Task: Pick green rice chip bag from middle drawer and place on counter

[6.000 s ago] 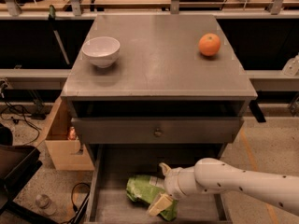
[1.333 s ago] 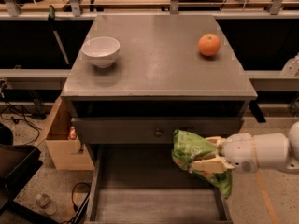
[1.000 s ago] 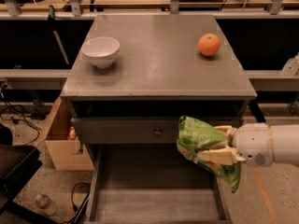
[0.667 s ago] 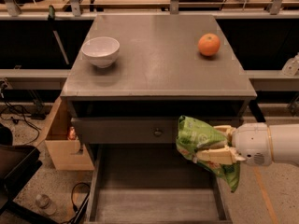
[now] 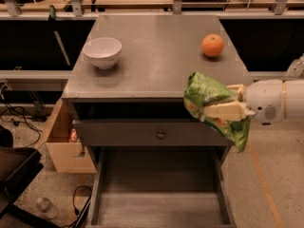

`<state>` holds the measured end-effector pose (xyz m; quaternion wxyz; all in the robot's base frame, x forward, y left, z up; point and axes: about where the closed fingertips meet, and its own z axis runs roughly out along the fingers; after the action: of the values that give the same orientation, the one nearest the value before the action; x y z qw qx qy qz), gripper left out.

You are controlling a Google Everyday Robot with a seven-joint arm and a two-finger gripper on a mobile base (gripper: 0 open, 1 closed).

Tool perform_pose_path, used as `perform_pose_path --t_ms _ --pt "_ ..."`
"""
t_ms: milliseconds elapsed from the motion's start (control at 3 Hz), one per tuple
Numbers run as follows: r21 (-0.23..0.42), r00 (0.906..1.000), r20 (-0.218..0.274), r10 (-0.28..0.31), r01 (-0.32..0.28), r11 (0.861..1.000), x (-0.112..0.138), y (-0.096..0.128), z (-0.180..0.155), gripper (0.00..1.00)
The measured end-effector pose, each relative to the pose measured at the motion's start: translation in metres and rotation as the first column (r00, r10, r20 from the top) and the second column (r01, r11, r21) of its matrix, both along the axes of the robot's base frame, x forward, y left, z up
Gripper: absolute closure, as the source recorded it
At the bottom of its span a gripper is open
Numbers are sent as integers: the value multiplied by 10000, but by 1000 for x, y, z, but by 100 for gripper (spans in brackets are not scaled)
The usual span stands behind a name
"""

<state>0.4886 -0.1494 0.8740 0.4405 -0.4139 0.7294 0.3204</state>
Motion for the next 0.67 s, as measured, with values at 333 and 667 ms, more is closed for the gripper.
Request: perform_pose_path --t_ms 333,667 --pt "-256 9972 -184 -725 720 9971 51 -10 51 100" --pt "-498 9867 -485 -1549 1525 9870 110 -20 82 100"
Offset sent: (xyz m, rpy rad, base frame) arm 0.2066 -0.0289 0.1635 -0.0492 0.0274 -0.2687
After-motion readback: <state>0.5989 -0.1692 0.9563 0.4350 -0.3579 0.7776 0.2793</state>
